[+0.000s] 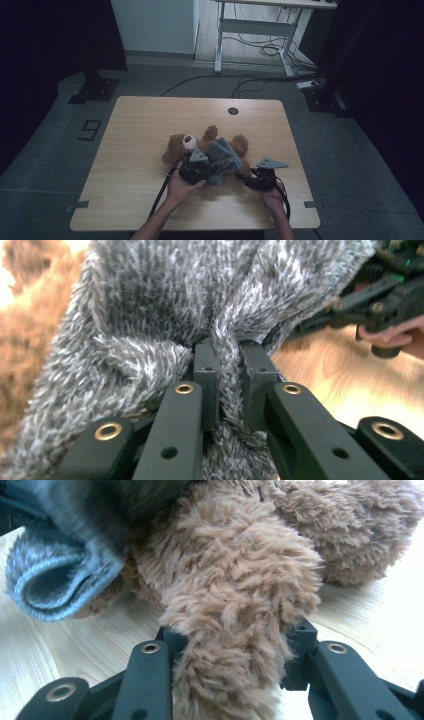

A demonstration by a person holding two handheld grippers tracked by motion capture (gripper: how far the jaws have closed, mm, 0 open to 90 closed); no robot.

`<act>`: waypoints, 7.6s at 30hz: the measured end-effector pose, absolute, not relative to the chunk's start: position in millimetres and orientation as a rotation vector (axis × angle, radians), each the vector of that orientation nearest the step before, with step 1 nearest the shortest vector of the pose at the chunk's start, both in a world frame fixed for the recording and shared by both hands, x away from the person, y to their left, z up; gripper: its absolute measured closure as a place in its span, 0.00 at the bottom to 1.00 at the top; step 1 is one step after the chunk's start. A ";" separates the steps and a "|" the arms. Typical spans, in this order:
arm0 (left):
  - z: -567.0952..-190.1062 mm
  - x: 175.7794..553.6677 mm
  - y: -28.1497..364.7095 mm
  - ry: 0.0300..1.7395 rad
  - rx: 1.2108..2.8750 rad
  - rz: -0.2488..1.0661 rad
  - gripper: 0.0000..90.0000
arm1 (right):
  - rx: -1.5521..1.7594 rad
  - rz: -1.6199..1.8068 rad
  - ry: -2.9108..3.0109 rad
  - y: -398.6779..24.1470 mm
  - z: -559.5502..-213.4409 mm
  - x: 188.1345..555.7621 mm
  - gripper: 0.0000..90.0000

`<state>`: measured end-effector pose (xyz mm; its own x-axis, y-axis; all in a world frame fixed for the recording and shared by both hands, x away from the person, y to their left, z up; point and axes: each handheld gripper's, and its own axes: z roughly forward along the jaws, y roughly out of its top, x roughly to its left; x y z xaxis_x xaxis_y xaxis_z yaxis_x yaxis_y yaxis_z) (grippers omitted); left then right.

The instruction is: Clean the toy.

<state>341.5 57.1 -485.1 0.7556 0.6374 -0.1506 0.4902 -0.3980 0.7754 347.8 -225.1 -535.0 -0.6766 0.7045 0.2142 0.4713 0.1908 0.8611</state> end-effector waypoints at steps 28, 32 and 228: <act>-446.6 342.4 87.3 0.846 1.977 0.314 0.88 | 1.139 1.496 2.239 -226.9 -537.2 346.4 0.66; -459.7 357.0 92.0 0.911 2.026 0.306 0.88 | 1.142 1.500 2.237 -227.2 -537.6 346.3 0.66; -451.9 380.2 136.0 1.042 1.926 0.262 0.93 | 1.204 1.522 2.303 -231.0 -543.6 339.5 0.48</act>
<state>380.2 136.0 -451.9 0.6222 0.7527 -0.2153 0.5616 -0.2374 0.7926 339.5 -231.0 -543.6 -0.6731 0.6744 0.3034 0.5434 0.1728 0.8215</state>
